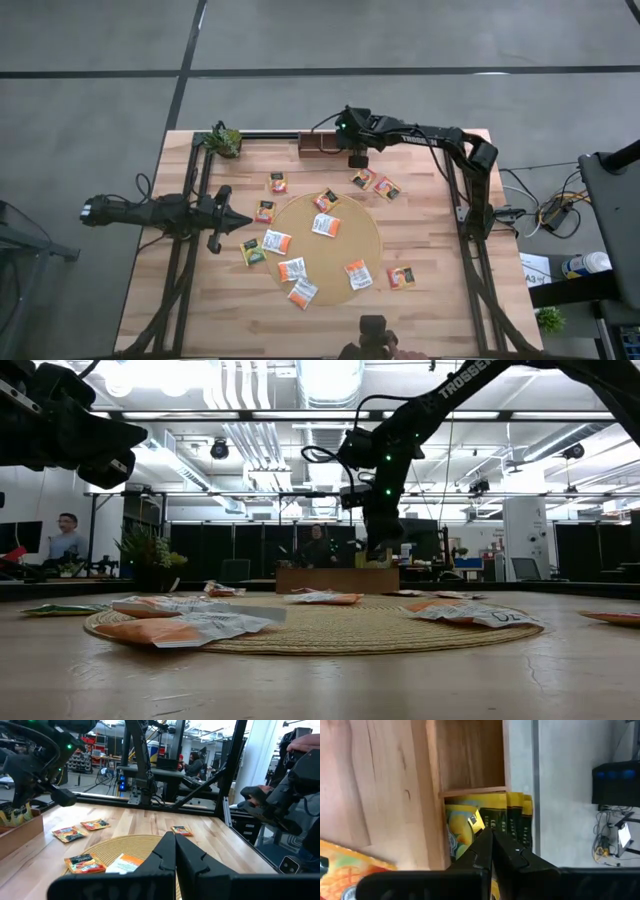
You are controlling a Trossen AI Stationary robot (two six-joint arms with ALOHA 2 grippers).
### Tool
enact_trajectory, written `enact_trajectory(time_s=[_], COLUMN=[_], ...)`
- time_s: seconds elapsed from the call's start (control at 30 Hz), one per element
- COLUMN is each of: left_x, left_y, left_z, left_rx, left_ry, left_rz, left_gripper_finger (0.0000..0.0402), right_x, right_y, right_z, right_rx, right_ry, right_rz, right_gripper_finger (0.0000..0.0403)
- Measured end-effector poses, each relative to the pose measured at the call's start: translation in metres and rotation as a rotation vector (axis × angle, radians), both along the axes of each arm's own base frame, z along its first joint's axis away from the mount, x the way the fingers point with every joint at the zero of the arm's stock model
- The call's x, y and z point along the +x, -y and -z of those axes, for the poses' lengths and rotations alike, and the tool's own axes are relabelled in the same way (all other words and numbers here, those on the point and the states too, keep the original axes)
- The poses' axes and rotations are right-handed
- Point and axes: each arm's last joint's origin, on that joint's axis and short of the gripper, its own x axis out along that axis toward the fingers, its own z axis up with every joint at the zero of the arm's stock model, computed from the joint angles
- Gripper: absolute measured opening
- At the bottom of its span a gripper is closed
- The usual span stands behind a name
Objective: Pick & Place Tea
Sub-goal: Put the top yellow tea bag into the right section of the wooden organizer, then put the yellow tea bag into the right section of the wooden organizer
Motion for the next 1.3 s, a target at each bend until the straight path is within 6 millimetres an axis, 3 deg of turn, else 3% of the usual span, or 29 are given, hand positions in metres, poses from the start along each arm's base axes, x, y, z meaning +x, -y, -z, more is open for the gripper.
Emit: enact_trajectory(time_s=[0.23, 0.6, 0.87, 1.3], left_x=[0.000, 0.000, 0.000, 0.000], left_y=[0.000, 0.000, 0.000, 0.000], left_z=[0.000, 0.000, 0.000, 0.000], left_rx=[0.000, 0.000, 0.000, 0.000], left_ry=[0.000, 0.000, 0.000, -0.001], left_rz=[0.000, 0.000, 0.000, 0.000], left_gripper_finger=[0.0000, 0.0000, 0.0000, 0.0000], right_x=[0.003, 0.002, 0.017, 0.049], right_y=[0.001, -0.011, -0.048, -0.125], right_z=[-0.006, -0.048, -0.063, -0.056], right_rx=[-0.039, -0.109, 0.059, 0.193], right_ry=[0.032, 0.154, 0.320, 0.366], right_rz=[0.022, 0.035, -0.084, -0.213], right_gripper_finger=[0.0008, 0.0008, 0.0008, 0.0009])
